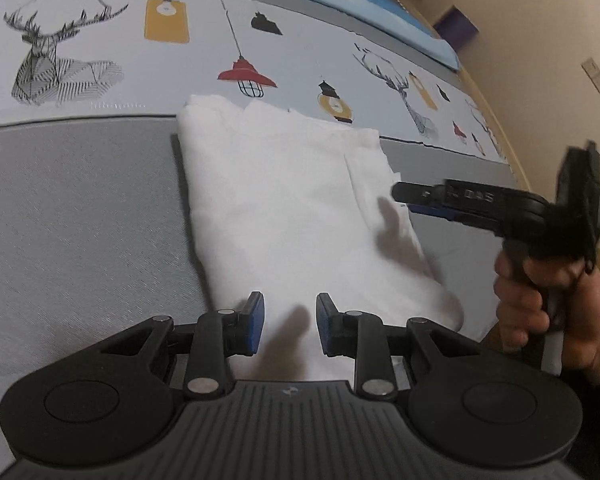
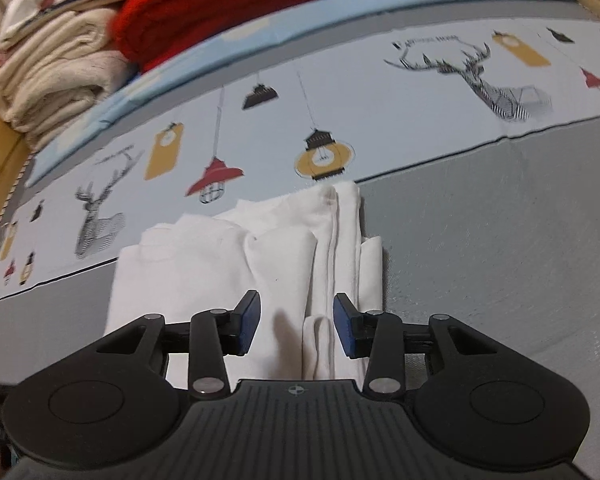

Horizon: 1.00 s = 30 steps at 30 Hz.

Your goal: Fold small clothes

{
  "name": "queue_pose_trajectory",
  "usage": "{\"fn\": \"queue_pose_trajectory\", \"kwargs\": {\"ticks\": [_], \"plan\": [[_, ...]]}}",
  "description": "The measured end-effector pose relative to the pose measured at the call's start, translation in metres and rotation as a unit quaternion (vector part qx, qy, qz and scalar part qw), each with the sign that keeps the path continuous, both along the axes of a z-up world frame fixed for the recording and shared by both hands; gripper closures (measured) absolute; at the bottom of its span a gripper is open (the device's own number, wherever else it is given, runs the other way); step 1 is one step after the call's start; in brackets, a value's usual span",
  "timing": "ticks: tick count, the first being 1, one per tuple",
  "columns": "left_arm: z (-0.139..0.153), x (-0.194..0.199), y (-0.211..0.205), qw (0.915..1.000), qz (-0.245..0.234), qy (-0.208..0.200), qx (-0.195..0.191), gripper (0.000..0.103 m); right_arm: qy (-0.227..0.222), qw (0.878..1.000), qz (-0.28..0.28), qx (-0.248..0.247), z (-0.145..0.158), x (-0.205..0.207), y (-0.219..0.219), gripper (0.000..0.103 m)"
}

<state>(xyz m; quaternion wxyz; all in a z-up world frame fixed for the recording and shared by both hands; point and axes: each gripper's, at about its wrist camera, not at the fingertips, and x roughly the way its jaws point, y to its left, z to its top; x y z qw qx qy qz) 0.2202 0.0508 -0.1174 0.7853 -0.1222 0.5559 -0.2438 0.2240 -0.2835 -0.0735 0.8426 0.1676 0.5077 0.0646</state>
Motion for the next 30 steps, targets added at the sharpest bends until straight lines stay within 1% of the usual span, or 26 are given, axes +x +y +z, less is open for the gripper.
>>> {"fn": "queue_pose_trajectory", "kwargs": {"ticks": [2,5,6,7,8,9,10,11,13,14,15,16,17,18,19,20,21,23,24,25,28,30], "plan": [[0.002,0.002,0.003,1.0,-0.005,-0.007,0.002,0.073,0.005,1.0,0.005,-0.012,-0.005,0.005,0.007,0.061],[0.006,0.005,0.005,0.9998,-0.011,-0.016,0.005,0.073,0.006,0.999,0.02,-0.044,-0.011,0.011,0.017,0.061],[0.007,0.005,0.006,0.9997,-0.013,-0.018,0.005,0.073,0.007,0.998,0.025,-0.058,-0.014,0.013,0.019,0.063],[0.009,0.005,0.007,0.9997,-0.016,-0.019,0.003,0.073,0.006,0.997,0.028,-0.07,-0.016,0.014,0.02,0.076],[0.011,0.005,0.007,0.9996,-0.018,-0.021,0.001,0.073,0.004,0.996,0.031,-0.078,-0.016,0.014,0.021,0.084],[0.012,0.005,0.007,0.9995,-0.021,-0.022,-0.001,0.073,-0.002,0.997,0.033,-0.076,-0.015,0.015,0.02,0.096],[0.013,0.006,0.005,0.9994,-0.025,-0.024,-0.003,0.073,-0.01,0.997,0.032,-0.069,-0.012,0.014,0.018,0.098],[0.014,0.006,0.003,0.9992,-0.029,-0.025,-0.005,0.073,-0.027,0.998,0.026,-0.059,-0.005,0.012,0.014,0.099],[0.015,0.005,-0.004,0.9987,-0.041,-0.028,-0.009,0.073,-0.075,0.996,-0.004,-0.042,0.013,0.006,0.003,0.1],[0.014,0.004,-0.008,0.9983,-0.049,-0.029,-0.008,0.073,-0.101,0.994,-0.024,-0.042,0.023,0.002,-0.005,0.1],[0.013,0.003,-0.013,0.9978,-0.059,-0.03,-0.005,0.073,-0.109,0.992,-0.039,-0.06,0.026,0.001,-0.01,0.1],[0.01,0.003,-0.018,0.9972,-0.069,-0.028,-0.001,0.073,-0.103,0.99,-0.048,-0.085,0.024,0.003,-0.013,0.1],[0.006,0.002,-0.023,0.9968,-0.077,-0.023,0.009,0.073,-0.082,0.989,-0.058,-0.108,0.017,0.006,-0.016,0.1],[0.002,0.001,-0.027,0.9962,-0.082,-0.019,0.021,0.073,-0.052,0.991,-0.063,-0.109,0.008,0.009,-0.021,0.099],[-0.002,-0.001,-0.031,0.9953,-0.089,-0.017,0.035,0.073,-0.039,0.992,-0.065,-0.099,0.004,0.011,-0.025,0.098],[-0.004,-0.002,-0.035,0.9941,-0.096,-0.017,0.047,0.073,-0.035,0.994,-0.066,-0.085,0.003,0.011,-0.028,0.097],[-0.005,-0.004,-0.037,0.9932,-0.1,-0.022,0.057,0.073,-0.039,0.994,-0.066,-0.081,0.006,0.009,-0.03,0.096],[-0.004,-0.004,-0.035,0.9935,-0.096,-0.026,0.057,0.073,-0.044,0.994,-0.066,-0.072,0.011,0.004,-0.035,0.077],[-0.003,-0.004,-0.033,0.9939,-0.092,-0.028,0.053,0.073,-0.044,0.995,-0.061,-0.059,0.012,0.001,-0.038,0.063],[-0.002,-0.003,-0.03,0.9944,-0.089,-0.03,0.049,0.073,-0.041,0.996,-0.056,-0.048,0.013,-0.001,-0.042,0.062],[-0.001,-0.003,-0.026,0.995,-0.086,-0.03,0.04,0.073,-0.022,0.999,-0.04,-0.027,0.014,-0.009,-0.052,0.062],[-0.002,-0.006,-0.029,0.9937,-0.098,-0.032,0.044,0.073,0.01,1.0,-0.018,0.003,0.01,-0.017,-0.059,0.061]]}}
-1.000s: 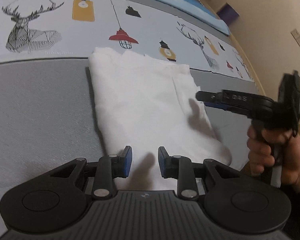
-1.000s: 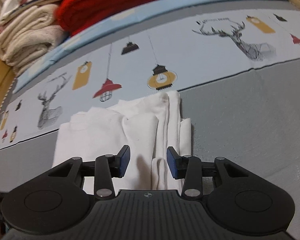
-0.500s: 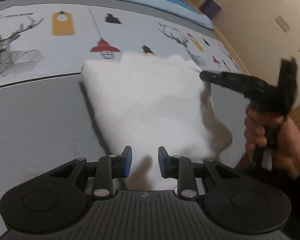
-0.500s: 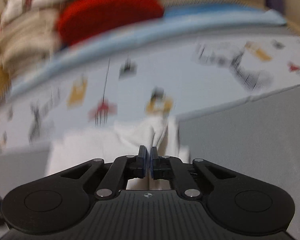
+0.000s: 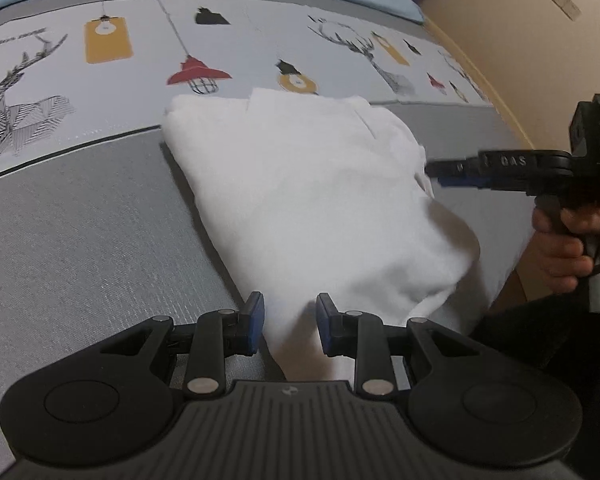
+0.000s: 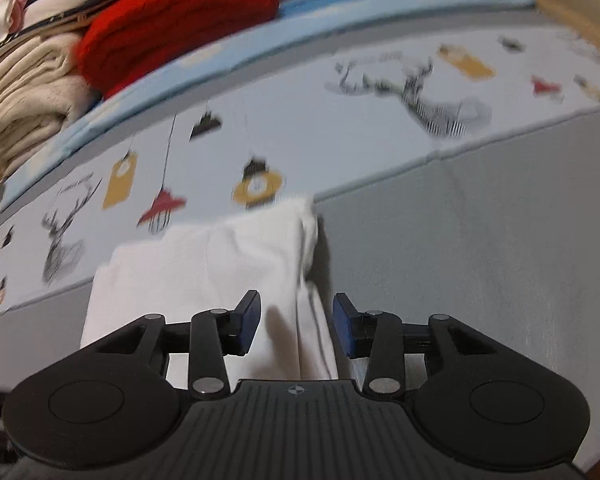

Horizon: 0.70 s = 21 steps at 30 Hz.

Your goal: Fold small clothes

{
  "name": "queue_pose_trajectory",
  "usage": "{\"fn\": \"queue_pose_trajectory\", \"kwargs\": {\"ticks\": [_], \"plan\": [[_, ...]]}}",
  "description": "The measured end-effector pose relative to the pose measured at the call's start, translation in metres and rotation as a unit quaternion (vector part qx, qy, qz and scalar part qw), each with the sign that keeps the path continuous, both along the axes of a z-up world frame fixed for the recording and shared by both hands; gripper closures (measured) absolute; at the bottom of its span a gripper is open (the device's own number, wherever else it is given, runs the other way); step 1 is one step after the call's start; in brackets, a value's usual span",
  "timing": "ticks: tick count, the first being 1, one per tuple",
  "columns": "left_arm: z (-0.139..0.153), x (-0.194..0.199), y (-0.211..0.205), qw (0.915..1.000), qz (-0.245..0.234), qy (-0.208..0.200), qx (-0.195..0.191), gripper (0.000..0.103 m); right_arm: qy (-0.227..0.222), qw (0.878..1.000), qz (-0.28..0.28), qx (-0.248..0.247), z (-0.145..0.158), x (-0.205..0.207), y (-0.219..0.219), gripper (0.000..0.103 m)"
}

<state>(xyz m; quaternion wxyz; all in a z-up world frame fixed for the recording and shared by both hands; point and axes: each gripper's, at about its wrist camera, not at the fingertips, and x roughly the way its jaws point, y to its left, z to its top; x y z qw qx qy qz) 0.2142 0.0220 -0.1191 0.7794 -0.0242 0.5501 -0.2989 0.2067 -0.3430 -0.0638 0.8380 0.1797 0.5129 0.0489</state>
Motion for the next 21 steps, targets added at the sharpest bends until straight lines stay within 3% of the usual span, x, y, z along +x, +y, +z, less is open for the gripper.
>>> {"fn": "queue_pose_trajectory", "kwargs": {"ticks": [4,7,9,14,15,16,18,21], "plan": [[0.003,-0.015,-0.015,0.9983,-0.057,-0.014,0.0,0.073,0.034,0.998,0.054,0.017,-0.004,-0.019,-0.01,0.061],[0.002,-0.027,-0.029,0.9945,-0.101,-0.025,0.0,0.061,0.052,0.995,0.083,0.016,-0.009,-0.031,-0.015,0.061],[-0.004,-0.035,-0.04,0.9914,-0.126,-0.029,0.022,0.053,0.06,0.993,0.103,0.015,-0.012,-0.039,-0.015,0.061],[-0.022,-0.048,-0.059,0.9826,-0.158,-0.051,0.084,0.053,0.064,0.988,0.142,0.001,-0.013,-0.054,-0.01,0.062],[-0.025,-0.049,-0.062,0.9808,-0.162,-0.056,0.092,0.053,0.062,0.987,0.145,0.003,-0.012,-0.055,-0.01,0.066],[-0.027,-0.051,-0.064,0.979,-0.167,-0.06,0.1,0.054,0.058,0.988,0.146,0.007,-0.012,-0.057,-0.012,0.079],[-0.029,-0.056,-0.066,0.9735,-0.181,-0.077,0.116,0.056,0.051,0.988,0.143,0.019,-0.012,-0.06,-0.016,0.092],[-0.033,-0.062,-0.066,0.9675,-0.187,-0.098,0.139,0.072,0.033,0.99,0.132,0.044,-0.005,-0.062,-0.024,0.096]]}}
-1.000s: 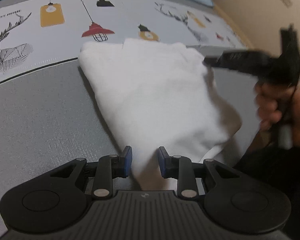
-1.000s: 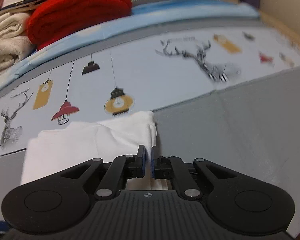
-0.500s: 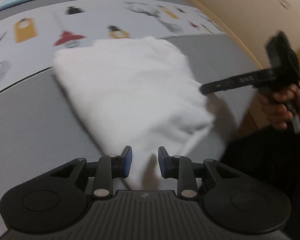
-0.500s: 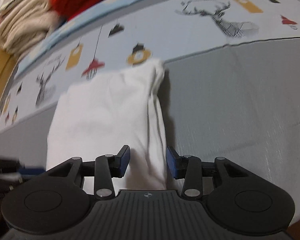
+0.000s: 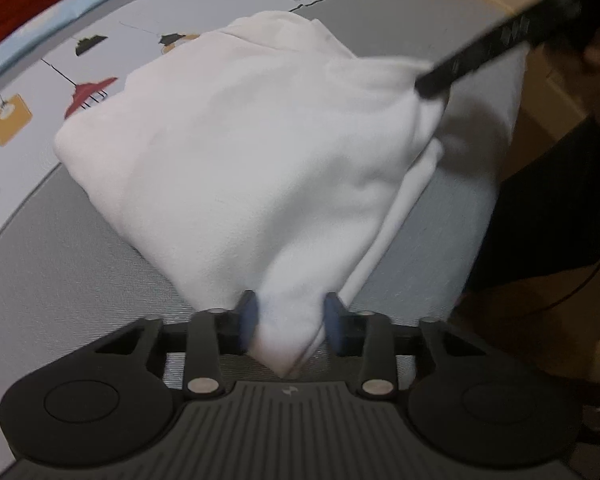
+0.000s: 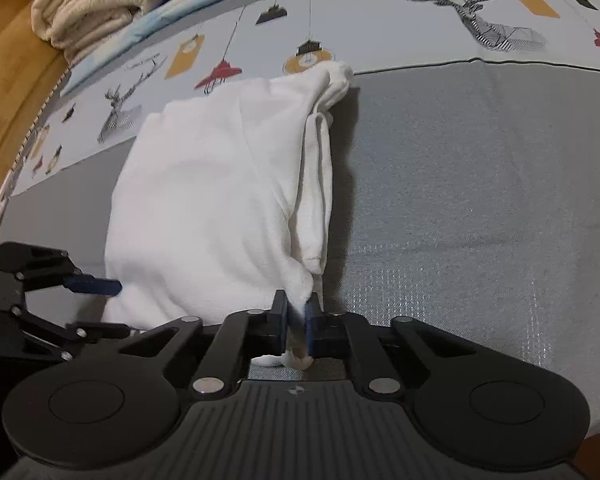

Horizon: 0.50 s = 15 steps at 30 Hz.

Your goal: Fold small clothes

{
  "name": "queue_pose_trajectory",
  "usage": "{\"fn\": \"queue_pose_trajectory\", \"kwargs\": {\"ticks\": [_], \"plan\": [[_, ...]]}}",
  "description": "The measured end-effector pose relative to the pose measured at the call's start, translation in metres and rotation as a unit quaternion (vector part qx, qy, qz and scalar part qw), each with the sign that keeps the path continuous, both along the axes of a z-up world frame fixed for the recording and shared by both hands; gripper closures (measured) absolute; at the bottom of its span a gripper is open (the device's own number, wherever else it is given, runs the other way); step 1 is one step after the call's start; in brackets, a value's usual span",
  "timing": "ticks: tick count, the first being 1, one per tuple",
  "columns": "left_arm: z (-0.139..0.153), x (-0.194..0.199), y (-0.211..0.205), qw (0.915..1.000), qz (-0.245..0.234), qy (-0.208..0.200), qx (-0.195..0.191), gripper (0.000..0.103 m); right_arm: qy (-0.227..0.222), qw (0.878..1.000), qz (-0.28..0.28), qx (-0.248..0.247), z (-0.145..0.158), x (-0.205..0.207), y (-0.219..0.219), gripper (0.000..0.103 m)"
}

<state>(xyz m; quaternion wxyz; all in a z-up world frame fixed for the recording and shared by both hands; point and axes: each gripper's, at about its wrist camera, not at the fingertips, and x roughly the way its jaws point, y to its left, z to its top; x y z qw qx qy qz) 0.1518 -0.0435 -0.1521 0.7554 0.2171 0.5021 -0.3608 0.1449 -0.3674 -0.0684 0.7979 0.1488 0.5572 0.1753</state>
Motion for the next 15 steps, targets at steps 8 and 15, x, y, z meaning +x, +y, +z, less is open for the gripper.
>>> {"fn": "queue_pose_trajectory", "kwargs": {"ticks": [8,15], "plan": [[0.036,-0.003,0.03,0.9976,0.017,-0.004,-0.067,0.098,-0.045,0.992,-0.039,0.108,0.03,-0.011,-0.031,0.098],[0.014,-0.013,0.022,0.9992,-0.018,0.026,-0.024,0.098,0.03,0.999,0.041,-0.018,0.0,-0.017,-0.002,0.098]]}}
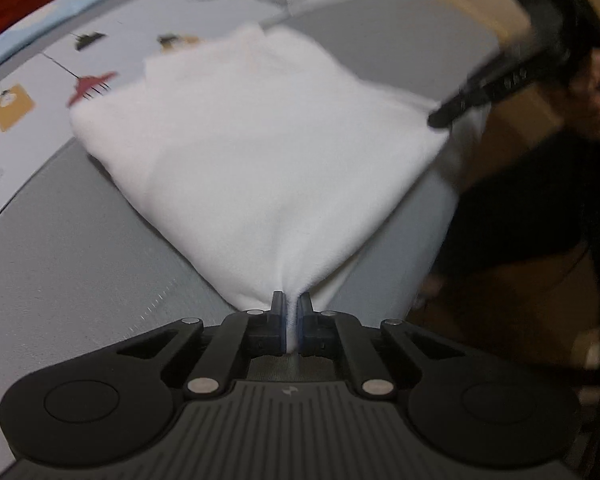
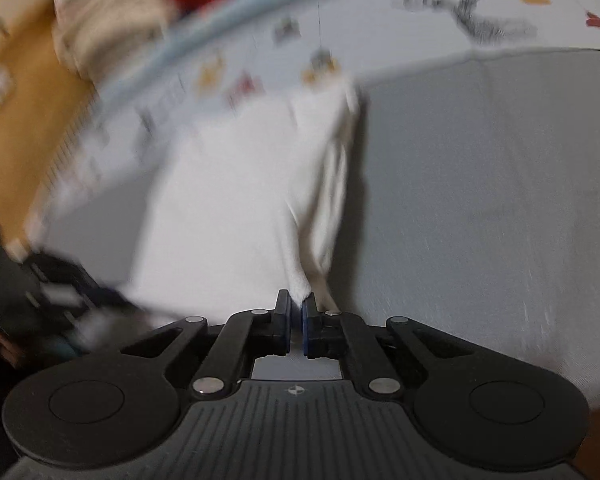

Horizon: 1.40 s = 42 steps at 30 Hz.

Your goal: Fold small clothes

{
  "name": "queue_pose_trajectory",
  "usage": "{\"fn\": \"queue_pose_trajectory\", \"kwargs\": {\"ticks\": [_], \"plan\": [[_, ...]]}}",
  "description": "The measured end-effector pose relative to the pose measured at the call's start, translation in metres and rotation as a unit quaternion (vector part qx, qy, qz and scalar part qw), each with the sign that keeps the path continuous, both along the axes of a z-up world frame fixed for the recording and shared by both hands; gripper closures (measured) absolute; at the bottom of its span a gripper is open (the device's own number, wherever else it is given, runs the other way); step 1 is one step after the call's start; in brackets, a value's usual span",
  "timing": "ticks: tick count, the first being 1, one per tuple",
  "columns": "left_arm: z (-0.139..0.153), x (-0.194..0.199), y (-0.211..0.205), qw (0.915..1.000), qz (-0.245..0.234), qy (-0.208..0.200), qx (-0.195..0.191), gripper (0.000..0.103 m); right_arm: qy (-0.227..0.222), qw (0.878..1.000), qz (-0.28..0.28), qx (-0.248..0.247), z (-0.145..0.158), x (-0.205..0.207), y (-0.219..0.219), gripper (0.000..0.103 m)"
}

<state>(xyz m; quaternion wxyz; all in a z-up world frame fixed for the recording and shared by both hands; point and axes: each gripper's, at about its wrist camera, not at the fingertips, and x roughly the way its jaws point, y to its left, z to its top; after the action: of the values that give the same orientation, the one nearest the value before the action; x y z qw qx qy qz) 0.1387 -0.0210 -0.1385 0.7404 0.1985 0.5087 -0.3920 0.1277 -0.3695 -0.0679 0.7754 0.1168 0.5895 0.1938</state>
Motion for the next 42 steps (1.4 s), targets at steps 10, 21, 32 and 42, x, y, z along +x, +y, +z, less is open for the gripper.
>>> {"fn": "queue_pose_trajectory", "kwargs": {"ticks": [10,21,32,42], "plan": [[0.021,0.039,0.011,0.9851,0.094,0.058,-0.132,0.084,-0.003,0.999,0.017,-0.045,0.0,0.004,0.01,0.092],[0.029,0.07,0.018,0.9768,0.162,0.05,-0.13,0.073,-0.078,0.995,-0.055,-0.024,0.027,0.007,-0.011,0.079],[-0.009,0.132,0.052,0.8843,0.426,0.125,-0.145,0.03,-0.039,0.99,-0.138,-0.006,-0.004,0.048,0.013,0.052],[-0.029,0.142,0.035,0.8892,0.415,0.133,-0.14,0.032,0.022,0.986,-0.166,-0.017,-0.036,0.077,0.032,0.043]]}}
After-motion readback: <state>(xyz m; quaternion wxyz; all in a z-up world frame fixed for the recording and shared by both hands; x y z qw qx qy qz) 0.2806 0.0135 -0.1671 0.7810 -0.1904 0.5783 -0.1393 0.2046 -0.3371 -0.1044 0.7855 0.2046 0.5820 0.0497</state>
